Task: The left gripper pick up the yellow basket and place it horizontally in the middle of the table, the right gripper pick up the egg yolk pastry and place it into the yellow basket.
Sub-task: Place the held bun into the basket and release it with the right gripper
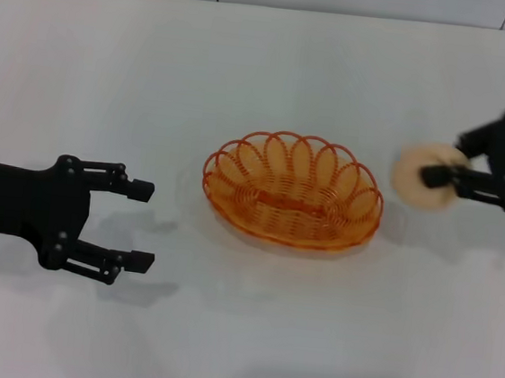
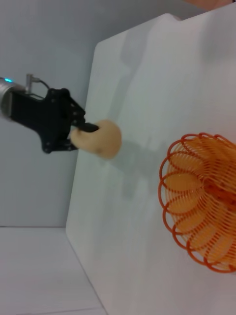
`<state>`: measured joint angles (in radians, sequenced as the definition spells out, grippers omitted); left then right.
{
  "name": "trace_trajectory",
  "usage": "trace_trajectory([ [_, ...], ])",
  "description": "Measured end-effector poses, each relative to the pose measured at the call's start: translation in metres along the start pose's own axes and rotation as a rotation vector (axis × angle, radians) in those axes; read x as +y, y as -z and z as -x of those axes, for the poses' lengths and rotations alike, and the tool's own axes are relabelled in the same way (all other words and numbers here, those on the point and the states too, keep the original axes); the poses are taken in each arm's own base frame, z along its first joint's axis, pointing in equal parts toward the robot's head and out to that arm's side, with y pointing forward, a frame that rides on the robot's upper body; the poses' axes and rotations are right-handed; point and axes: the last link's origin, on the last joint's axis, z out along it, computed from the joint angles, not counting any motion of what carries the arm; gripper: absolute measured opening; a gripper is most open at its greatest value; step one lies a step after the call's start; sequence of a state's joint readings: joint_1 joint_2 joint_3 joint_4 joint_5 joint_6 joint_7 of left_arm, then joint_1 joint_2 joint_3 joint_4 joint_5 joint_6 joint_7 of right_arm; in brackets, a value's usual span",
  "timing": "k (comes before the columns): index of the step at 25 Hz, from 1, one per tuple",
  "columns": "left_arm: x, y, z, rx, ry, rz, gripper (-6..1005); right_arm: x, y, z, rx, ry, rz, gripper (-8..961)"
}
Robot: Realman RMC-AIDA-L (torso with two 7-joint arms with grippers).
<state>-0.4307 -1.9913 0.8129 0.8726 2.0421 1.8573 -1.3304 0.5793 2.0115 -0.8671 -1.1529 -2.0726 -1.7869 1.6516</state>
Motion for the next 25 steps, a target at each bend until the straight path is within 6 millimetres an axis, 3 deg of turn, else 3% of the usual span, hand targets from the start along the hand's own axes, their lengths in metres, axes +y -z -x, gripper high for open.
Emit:
trace_trajectory([
  [6,0.000,-0.009,-0.002,-0.020,-0.011,0.026,872,-0.003,-0.046,0.021,-0.052,0.026,0.009,155],
  [12,0.001,-0.009,0.000,-0.028,-0.009,0.027,872,-0.005,-0.081,0.023,-0.065,0.024,-0.047,95],
  [21,0.001,-0.009,-0.001,-0.030,-0.022,0.025,872,-0.005,-0.108,0.015,-0.028,0.033,-0.107,64],
  [25,0.000,-0.010,-0.001,-0.030,-0.023,0.023,872,-0.005,-0.112,0.013,-0.015,0.030,-0.108,181],
])
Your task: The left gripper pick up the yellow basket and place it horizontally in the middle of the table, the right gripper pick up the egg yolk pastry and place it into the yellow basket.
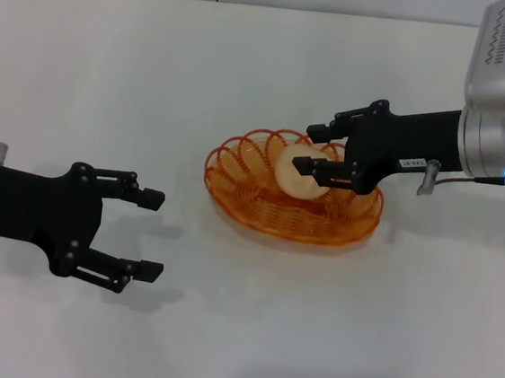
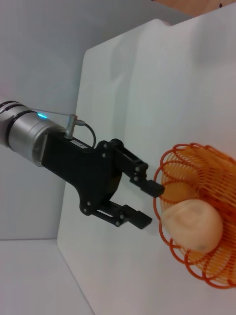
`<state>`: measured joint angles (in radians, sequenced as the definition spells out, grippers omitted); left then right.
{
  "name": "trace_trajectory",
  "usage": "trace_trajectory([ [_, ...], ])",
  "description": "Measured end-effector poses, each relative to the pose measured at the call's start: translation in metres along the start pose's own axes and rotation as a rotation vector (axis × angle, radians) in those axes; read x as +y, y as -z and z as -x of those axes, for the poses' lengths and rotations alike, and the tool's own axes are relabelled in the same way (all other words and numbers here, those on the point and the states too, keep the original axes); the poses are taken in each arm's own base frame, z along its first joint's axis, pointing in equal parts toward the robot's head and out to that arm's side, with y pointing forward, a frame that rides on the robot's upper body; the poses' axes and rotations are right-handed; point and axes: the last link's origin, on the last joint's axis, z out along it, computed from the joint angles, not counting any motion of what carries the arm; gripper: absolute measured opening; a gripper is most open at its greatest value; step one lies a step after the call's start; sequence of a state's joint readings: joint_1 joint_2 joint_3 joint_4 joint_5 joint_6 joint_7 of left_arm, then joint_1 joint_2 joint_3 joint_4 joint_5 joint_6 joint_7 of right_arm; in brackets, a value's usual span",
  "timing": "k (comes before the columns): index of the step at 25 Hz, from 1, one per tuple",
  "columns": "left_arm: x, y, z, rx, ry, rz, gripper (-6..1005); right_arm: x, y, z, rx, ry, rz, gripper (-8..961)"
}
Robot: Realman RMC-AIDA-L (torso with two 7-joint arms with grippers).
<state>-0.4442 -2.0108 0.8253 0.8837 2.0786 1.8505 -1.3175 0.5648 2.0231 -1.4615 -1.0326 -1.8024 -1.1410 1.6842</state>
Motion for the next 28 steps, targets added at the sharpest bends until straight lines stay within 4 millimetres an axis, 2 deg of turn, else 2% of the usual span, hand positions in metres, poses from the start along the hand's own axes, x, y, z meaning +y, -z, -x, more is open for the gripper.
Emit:
trace_trajectory([
  [7,0.001,0.001,0.002,0.009,0.002,-0.010,872,0.000,0.008,-0.003,-0.022,-0.006,0.016,453],
  [11,0.001,0.002,0.002,0.012,-0.005,-0.013,872,0.003,0.024,-0.013,-0.045,-0.007,0.042,643],
  [12,0.001,0.001,0.002,0.013,-0.006,-0.013,872,0.006,0.038,-0.022,-0.070,-0.007,0.060,691],
  [15,0.000,0.003,0.001,0.016,-0.009,-0.017,872,0.010,0.056,-0.034,-0.098,-0.008,0.081,879],
  [21,0.000,0.005,0.001,0.016,-0.011,-0.020,872,0.016,0.084,-0.059,-0.137,-0.026,0.097,881],
  [28,-0.002,0.006,-0.002,0.025,-0.011,-0.019,872,0.028,0.091,-0.071,-0.135,-0.021,0.179,883],
])
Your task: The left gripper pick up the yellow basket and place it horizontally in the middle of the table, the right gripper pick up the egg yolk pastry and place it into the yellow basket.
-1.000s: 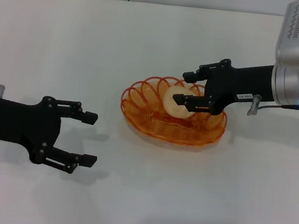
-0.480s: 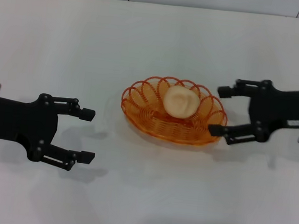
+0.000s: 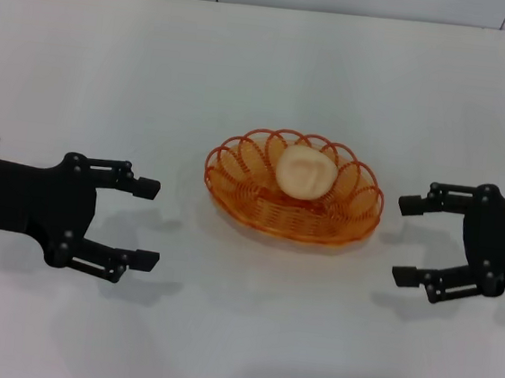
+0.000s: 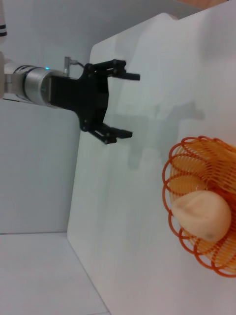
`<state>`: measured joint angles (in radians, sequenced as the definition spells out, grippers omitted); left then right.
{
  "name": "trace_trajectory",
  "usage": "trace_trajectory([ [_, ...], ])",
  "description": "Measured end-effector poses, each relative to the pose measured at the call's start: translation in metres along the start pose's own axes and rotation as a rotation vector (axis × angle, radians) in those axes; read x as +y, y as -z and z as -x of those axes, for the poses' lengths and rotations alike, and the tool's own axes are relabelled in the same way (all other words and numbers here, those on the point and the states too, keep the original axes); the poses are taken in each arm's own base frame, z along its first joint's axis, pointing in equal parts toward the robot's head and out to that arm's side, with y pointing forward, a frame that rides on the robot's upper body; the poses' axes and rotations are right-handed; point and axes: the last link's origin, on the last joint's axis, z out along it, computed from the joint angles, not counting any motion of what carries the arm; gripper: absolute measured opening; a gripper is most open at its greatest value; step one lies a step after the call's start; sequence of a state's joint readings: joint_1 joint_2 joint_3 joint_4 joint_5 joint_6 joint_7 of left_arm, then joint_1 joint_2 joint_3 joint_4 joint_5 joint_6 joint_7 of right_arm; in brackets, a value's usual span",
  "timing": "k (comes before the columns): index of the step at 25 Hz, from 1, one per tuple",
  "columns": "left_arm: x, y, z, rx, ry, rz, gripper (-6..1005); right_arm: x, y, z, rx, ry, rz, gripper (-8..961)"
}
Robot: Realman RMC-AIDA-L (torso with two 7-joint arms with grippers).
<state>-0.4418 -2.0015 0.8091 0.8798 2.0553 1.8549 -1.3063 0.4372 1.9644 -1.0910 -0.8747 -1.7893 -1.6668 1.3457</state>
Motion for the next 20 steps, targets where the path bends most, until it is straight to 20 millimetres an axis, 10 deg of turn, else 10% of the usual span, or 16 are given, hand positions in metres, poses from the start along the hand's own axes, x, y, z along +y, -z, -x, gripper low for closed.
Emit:
trace_trajectory([
  [20,-0.008,0.003,-0.005,-0.018,0.011,0.016,872,-0.001,-0.001,-0.012,0.046,-0.029,0.034,883],
])
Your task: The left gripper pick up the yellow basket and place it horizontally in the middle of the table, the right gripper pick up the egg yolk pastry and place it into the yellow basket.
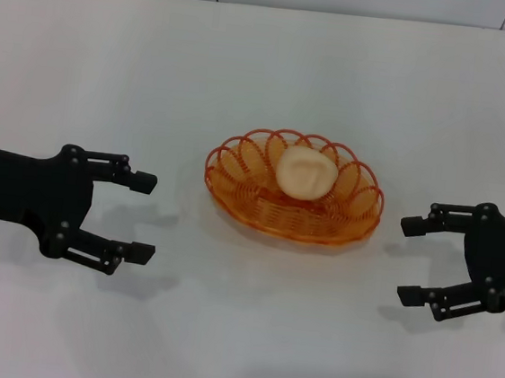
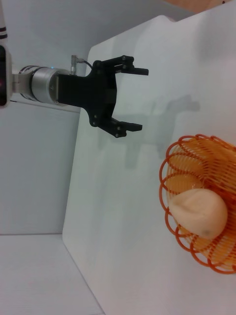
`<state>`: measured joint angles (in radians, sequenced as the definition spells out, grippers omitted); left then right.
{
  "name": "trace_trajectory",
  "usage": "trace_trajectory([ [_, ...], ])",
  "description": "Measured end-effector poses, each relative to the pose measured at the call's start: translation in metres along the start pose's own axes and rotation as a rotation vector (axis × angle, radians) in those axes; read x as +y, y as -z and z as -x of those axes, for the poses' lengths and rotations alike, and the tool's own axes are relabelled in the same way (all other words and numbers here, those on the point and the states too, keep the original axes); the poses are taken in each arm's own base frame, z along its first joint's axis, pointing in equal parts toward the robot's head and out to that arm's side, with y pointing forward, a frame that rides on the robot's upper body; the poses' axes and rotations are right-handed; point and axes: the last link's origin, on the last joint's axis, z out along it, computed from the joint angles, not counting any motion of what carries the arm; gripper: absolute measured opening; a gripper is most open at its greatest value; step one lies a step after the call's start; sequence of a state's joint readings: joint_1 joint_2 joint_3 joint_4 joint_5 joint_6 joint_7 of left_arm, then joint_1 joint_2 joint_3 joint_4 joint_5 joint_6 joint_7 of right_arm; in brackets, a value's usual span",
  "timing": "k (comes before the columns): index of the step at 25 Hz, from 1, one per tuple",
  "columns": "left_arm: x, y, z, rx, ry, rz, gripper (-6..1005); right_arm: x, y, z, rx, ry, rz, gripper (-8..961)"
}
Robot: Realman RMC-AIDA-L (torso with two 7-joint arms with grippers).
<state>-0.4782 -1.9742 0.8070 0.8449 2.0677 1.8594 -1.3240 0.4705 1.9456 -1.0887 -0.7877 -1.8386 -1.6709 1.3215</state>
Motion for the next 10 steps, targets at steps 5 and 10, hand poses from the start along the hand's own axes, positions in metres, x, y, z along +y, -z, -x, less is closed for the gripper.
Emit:
trace_trajectory([
  [5,-0.0009,0.0000,-0.0009,-0.001,-0.002,-0.001,872,-0.0011,0.0008,-0.0005,0.002,-0.003,-0.007,883],
  [10,-0.0016,0.0001,-0.0006,-0.002,-0.004,-0.006,872,-0.0033,0.0004,-0.0011,0.006,-0.004,-0.023,883],
])
